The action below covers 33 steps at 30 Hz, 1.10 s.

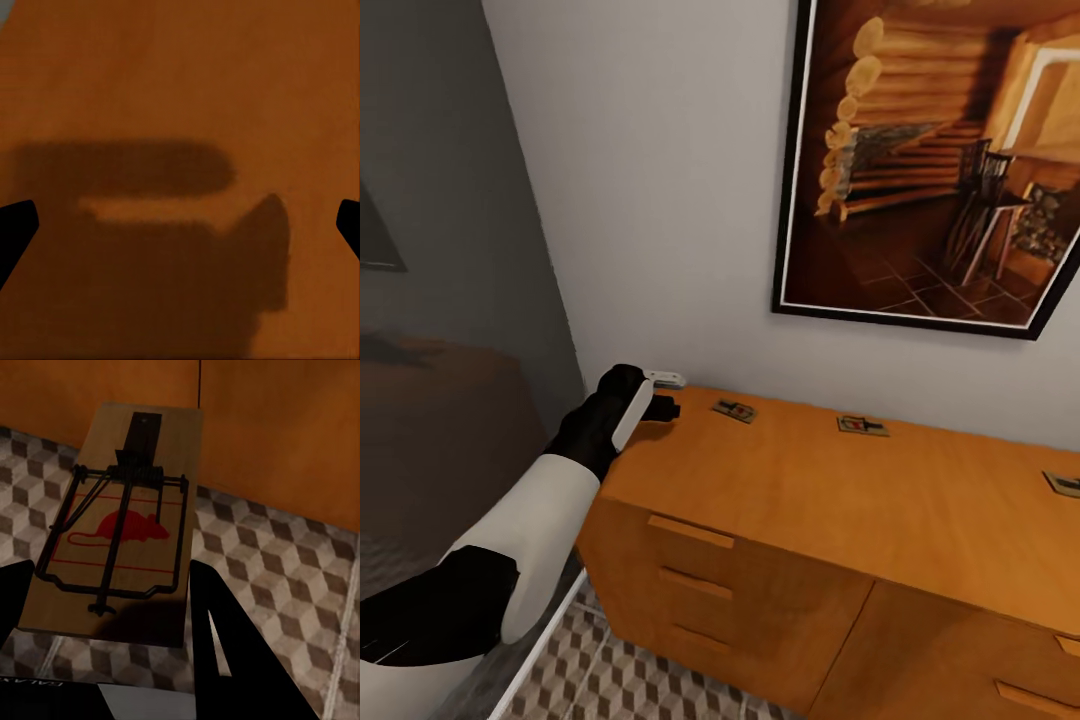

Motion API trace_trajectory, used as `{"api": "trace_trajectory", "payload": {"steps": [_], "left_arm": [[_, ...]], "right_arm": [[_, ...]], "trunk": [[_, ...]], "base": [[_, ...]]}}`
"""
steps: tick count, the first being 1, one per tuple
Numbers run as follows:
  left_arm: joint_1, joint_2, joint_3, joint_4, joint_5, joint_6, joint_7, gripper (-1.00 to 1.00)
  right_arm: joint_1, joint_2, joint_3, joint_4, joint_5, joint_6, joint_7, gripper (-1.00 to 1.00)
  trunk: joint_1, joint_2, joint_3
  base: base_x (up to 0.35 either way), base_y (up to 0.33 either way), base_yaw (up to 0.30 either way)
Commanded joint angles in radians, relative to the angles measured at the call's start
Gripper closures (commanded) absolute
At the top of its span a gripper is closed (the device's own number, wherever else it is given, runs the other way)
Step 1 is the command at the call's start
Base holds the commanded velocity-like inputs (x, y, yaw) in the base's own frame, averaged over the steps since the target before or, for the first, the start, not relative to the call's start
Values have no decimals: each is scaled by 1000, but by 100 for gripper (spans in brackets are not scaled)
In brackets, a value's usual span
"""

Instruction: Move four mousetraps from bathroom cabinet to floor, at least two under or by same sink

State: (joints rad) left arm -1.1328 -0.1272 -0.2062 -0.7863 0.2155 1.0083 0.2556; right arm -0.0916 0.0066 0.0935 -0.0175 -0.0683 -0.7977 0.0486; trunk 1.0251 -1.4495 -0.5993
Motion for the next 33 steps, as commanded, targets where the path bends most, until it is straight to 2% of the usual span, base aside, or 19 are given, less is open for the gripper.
{"api": "trace_trajectory", "payload": {"steps": [1, 10, 24, 33], "left_arm": [[-1, 0, -2, 0, 10, 3, 10, -100], [-1, -2, -2, -1, 10, 3, 10, -100], [-1, -3, -2, 1, 10, 3, 10, -100], [-1, -3, -2, 1, 10, 3, 10, -100]], "right_arm": [[0, 0, 6, 1, -11, -3, 7, 100], [0, 0, 6, 1, -11, -2, 7, 100], [0, 0, 6, 1, -11, -2, 7, 100], [0, 0, 6, 1, -11, -2, 7, 100]], "trunk": [[0, 0, -2], [0, 0, -4], [0, 0, -4], [0, 0, -4]], "base": [[0, -26, 123], [0, -16, 33], [0, -227, 1], [0, -37, 0]]}}
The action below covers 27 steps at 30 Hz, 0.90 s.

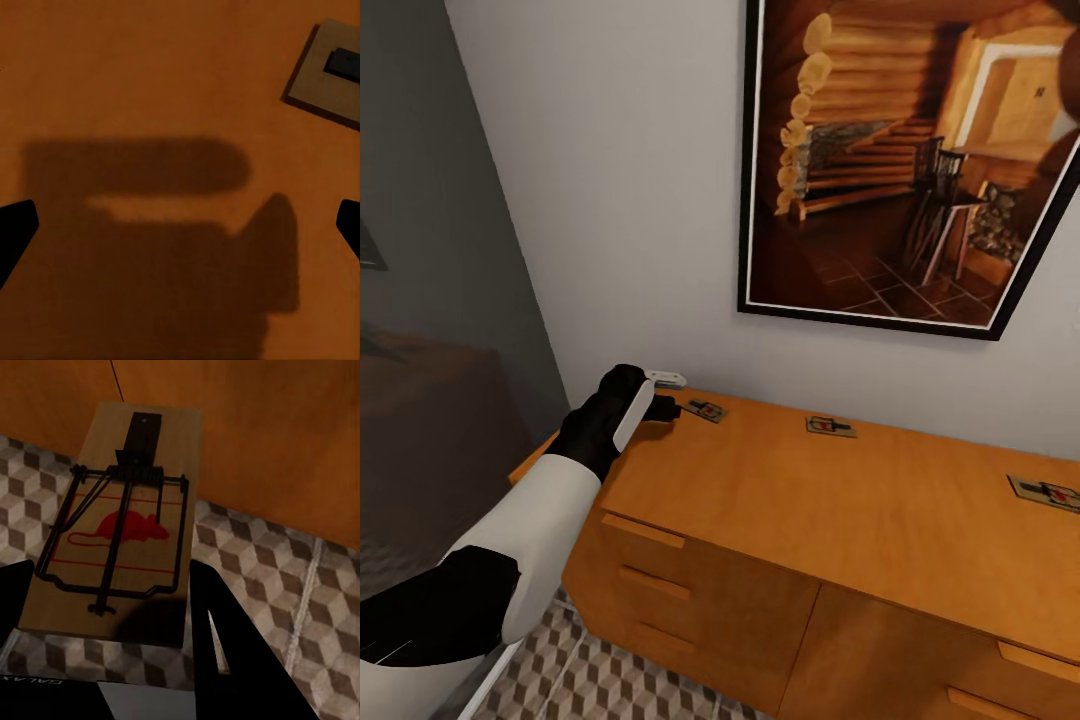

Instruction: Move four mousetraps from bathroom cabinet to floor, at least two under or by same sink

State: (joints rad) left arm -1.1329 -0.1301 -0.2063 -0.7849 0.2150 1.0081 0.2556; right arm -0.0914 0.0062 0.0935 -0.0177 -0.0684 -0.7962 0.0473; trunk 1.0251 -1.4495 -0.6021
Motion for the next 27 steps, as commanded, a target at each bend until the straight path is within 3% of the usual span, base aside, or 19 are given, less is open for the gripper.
{"api": "trace_trajectory", "payload": {"steps": [1, 14, 27], "left_arm": [[-1, 0, -2, -1, 11, 3, 10, -100], [-1, 0, -3, -1, 11, 3, 10, -100], [-1, -4, -4, -1, 11, 3, 10, -100]], "right_arm": [[-1, 0, 6, 1, -11, -3, 8, 100], [-1, 0, 6, 1, -11, -3, 8, 100], [-1, 0, 6, 1, -11, -3, 8, 100]], "trunk": [[0, 0, -1], [0, 0, -1], [0, 0, -1]], "base": [[0, -3, 0], [0, 0, 2], [0, 0, 102]]}}
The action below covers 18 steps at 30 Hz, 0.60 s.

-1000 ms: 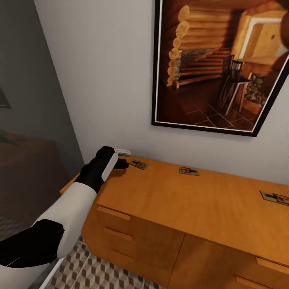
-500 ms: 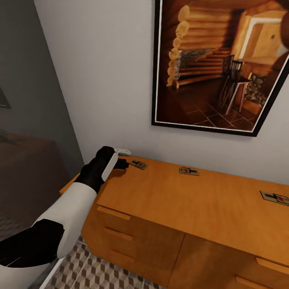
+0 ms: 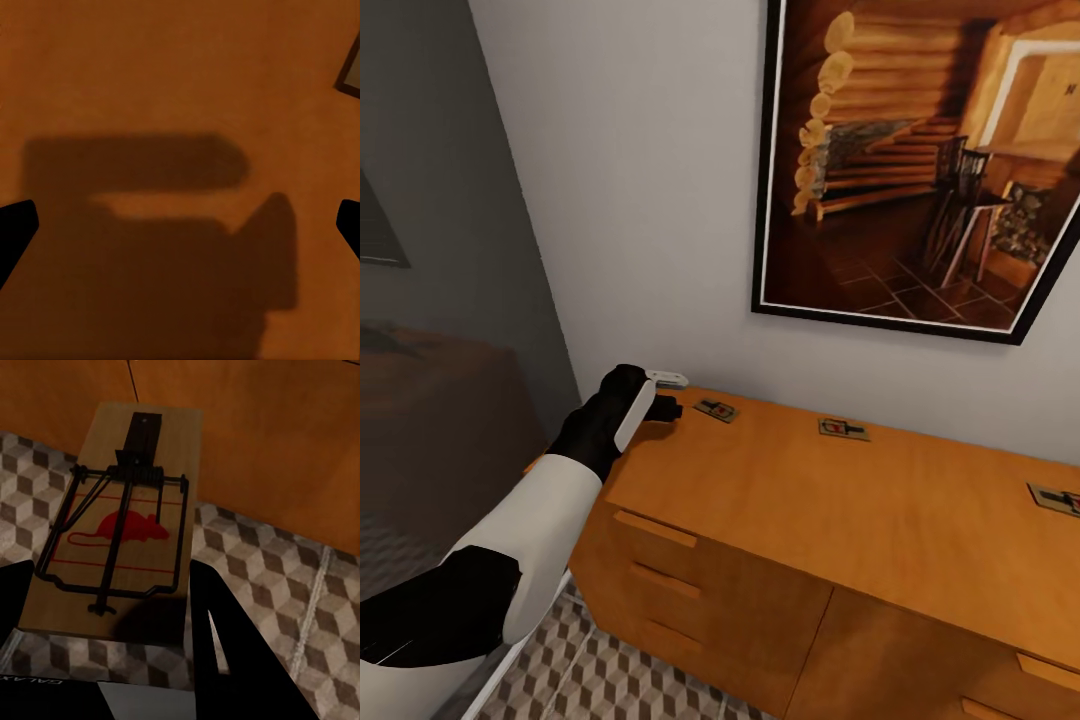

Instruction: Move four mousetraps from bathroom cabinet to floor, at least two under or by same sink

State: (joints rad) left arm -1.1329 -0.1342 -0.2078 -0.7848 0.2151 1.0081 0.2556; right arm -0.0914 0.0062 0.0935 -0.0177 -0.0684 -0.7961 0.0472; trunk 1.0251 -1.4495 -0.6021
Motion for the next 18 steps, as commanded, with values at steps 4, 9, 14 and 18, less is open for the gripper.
{"api": "trace_trajectory", "payload": {"steps": [4, 9, 14, 18], "left_arm": [[-1, -1, -2, -1, 10, 3, 10, -100], [-1, -1, -2, -1, 10, 3, 10, -100], [-1, -1, -2, -1, 10, 3, 10, -100], [0, -1, -2, -1, 10, 3, 10, -100]], "right_arm": [[-1, 0, 6, 1, -11, -3, 8, 100], [-1, 0, 6, 1, -11, -3, 8, 100], [-1, 0, 6, 1, -11, -3, 8, 100], [-1, 0, 6, 1, -11, -3, 8, 100]], "trunk": [[0, -1, -1], [0, -1, -1], [0, -1, -1], [0, -1, -1]], "base": [[0, 0, 10], [0, 0, 1], [0, 0, 0], [0, 0, 0]]}}
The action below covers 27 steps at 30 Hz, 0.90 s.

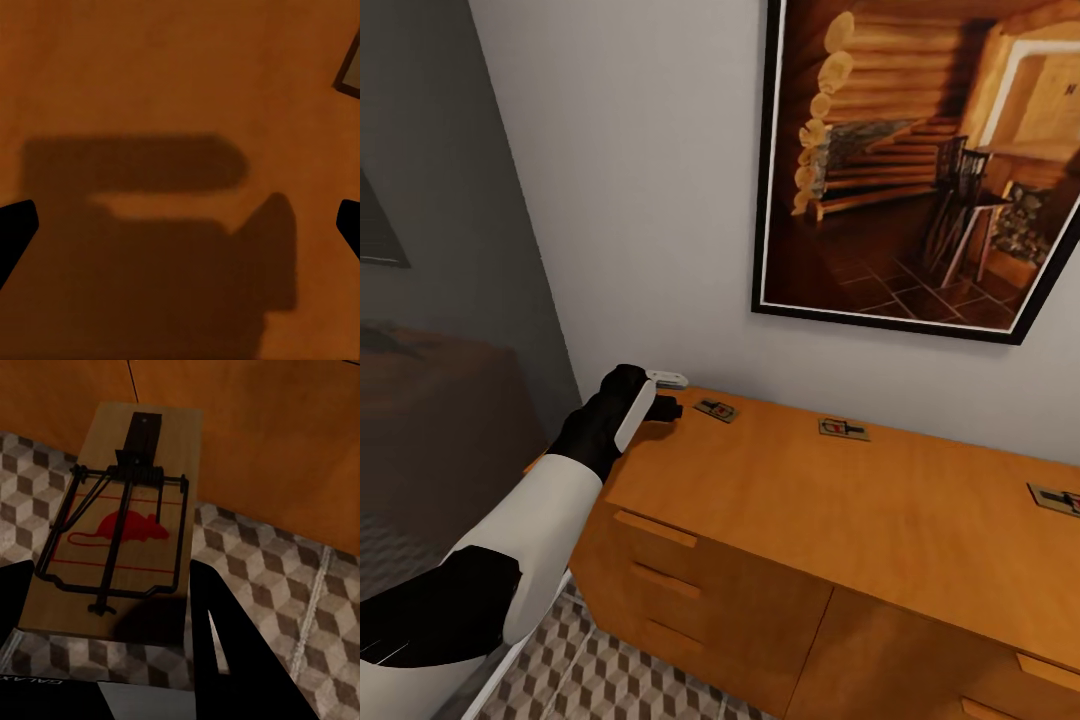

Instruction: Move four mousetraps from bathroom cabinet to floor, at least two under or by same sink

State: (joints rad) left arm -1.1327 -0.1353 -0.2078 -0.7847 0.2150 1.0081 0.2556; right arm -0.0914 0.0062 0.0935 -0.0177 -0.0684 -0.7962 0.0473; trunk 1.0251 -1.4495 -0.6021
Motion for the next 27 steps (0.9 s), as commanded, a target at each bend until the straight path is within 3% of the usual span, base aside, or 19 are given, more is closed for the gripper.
{"api": "trace_trajectory", "payload": {"steps": [1, 10, 13, 18, 20, 23, 27], "left_arm": [[-1, 1, -2, -1, 10, 3, 10, -100], [-1, 1, -2, 0, 10, 3, 10, -100], [-1, 0, -2, 7, 10, 3, 10, -100], [-1, 0, -2, 16, 10, 3, 10, -100], [-1, 0, -2, 21, 10, 3, 10, -100], [-1, 0, -2, 28, 10, 2, 10, -100], [-1, 1, -2, 31, 10, 2, 10, -100]], "right_arm": [[-1, 0, 6, 1, -11, -3, 8, 100], [-1, 1, 9, 2, -10, 49, 11, 100], [-1, 1, 9, 3, -10, 160, 11, 100], [0, 4, 9, 3, -11, 442, 16, 100], [-1, 5, 8, 2, -12, 516, 17, 100], [-1, 6, 8, 0, -13, 574, 18, 100], [-1, 7, 7, 0, -13, 597, 16, 100]], "trunk": [[0, 0, -1], [0, 0, -1], [0, 0, -1], [0, 0, -1], [0, 0, -1], [0, 0, -1], [0, 0, -1]], "base": [[0, 0, 0], [0, 0, 0], [0, 0, 0], [0, 0, 0], [0, 0, 0], [0, 0, 0], [0, 0, 0]]}}
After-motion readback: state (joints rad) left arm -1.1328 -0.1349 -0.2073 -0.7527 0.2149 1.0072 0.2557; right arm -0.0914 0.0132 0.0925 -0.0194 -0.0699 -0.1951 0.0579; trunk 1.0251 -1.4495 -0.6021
